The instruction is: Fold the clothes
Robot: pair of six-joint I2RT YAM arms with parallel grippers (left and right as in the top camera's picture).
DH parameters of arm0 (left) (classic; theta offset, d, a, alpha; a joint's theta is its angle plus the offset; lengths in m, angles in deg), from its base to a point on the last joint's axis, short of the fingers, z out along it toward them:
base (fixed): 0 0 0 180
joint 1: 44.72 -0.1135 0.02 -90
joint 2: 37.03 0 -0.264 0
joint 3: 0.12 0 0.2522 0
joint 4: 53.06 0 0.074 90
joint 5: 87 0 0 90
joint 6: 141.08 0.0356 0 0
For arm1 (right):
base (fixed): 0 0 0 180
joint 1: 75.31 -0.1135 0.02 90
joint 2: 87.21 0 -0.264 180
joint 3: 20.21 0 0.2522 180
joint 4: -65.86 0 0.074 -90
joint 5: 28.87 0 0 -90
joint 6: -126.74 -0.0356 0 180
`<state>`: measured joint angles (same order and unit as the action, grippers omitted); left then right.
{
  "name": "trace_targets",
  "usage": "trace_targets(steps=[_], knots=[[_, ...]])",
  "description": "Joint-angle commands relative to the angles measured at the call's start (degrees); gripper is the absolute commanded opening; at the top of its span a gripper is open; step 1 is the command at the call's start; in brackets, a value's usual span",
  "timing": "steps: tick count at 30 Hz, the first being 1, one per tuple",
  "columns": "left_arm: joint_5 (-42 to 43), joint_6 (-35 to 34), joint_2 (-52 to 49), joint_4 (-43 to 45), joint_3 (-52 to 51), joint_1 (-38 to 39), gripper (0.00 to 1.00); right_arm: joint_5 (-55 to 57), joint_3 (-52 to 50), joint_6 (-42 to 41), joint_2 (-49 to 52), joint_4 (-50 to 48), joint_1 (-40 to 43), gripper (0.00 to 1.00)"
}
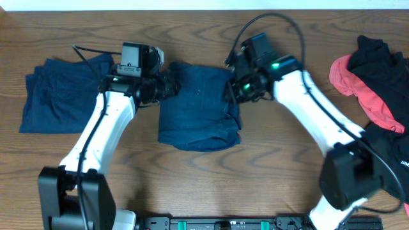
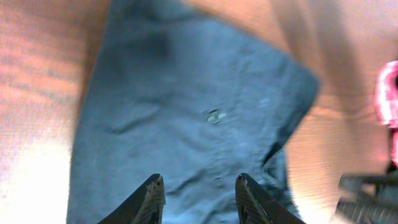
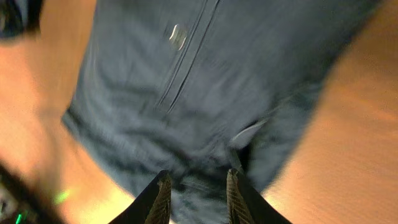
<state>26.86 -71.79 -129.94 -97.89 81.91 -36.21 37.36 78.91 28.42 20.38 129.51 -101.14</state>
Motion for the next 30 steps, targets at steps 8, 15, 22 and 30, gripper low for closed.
trace_targets(steps=[8, 15, 22, 30], knots=[[-2.0, 3.0, -11.3, -5.6, -3.2, 0.3, 0.39, -0.9, 0.0, 1.7, 12.4, 8.7, -6.6, 0.26], [-1.9, 3.1, -14.8, -17.7, -3.4, 1.7, 0.38, 15.7, 0.0, -2.1, 16.3, 11.4, -6.1, 0.23], [3.5, 3.0, -14.7, -23.8, -3.5, 7.9, 0.38, 35.6, 0.3, -4.9, 16.2, 4.6, -0.7, 0.32], [3.2, 2.9, -9.6, -23.2, -3.5, 12.3, 0.38, 37.9, 10.7, -4.9, 15.3, 8.0, 3.5, 0.32]])
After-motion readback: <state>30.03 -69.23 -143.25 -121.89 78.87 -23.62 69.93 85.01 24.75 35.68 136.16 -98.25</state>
